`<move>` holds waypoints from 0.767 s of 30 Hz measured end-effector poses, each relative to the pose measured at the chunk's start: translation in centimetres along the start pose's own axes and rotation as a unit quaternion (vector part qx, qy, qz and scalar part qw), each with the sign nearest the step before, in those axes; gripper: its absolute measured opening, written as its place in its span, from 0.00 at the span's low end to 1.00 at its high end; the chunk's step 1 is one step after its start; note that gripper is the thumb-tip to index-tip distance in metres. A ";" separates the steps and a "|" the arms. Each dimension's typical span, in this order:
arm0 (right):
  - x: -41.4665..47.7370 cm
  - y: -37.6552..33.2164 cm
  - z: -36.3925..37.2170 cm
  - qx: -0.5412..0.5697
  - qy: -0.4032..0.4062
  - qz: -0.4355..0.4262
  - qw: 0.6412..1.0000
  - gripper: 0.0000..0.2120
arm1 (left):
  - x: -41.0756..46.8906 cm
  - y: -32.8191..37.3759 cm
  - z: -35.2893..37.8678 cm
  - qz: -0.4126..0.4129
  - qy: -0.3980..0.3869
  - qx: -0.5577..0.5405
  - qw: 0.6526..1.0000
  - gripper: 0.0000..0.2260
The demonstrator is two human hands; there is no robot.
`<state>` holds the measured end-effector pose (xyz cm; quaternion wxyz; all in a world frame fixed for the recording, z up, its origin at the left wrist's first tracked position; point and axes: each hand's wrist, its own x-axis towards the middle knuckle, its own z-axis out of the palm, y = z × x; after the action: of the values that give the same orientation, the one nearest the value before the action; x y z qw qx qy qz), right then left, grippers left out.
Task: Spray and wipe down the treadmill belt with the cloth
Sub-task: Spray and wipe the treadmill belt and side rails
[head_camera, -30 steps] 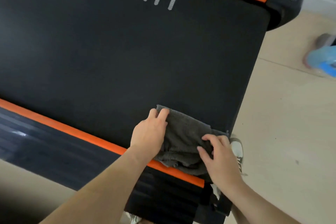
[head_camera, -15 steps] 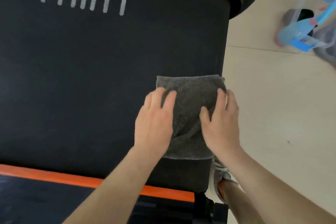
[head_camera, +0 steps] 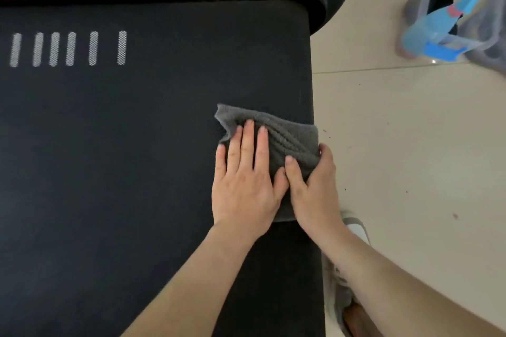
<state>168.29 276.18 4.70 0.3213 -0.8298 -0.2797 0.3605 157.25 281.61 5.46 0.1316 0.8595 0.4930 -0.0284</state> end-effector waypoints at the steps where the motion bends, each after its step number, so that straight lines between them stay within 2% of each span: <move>1: 2.5 -0.9 -0.1 0.012 0.006 -0.010 1.000 0.36 | 2.3 0.0 -0.2 0.002 0.008 0.000 1.000 0.31; 5: 11.6 -4.9 0.5 0.095 0.017 -0.024 0.995 0.37 | 10.7 -0.4 -1.6 -0.013 0.055 0.023 0.998 0.31; 8: 17.6 -7.3 0.3 0.153 0.026 0.004 0.988 0.35 | 16.7 0.3 -2.3 -0.018 0.052 0.016 0.998 0.31; 10: 19.7 -8.0 0.1 0.154 0.017 -0.004 0.988 0.34 | 18.5 0.2 -2.3 -0.026 0.058 0.023 0.998 0.30; 13: 18.1 -7.4 -0.5 0.137 -0.038 -0.010 0.990 0.31 | 17.7 0.9 -1.9 -0.031 0.075 0.021 0.996 0.30; 17: 11.2 -4.5 -1.7 0.095 -0.089 0.012 0.991 0.23 | 11.9 2.0 -1.1 0.009 0.047 0.014 0.999 0.30; 20: 7.5 -3.9 -1.8 0.105 -0.097 0.014 0.990 0.23 | 8.2 0.7 -1.4 0.037 0.003 0.030 0.999 0.31; 23: 10.5 -6.4 -0.9 0.103 -0.060 0.023 0.993 0.26 | 9.8 -0.3 -2.1 0.042 -0.005 0.048 0.998 0.33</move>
<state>173.67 287.27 5.52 0.3792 -0.7753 -0.2412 0.4437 161.79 290.51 5.71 0.0934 0.8847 0.4538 -0.0509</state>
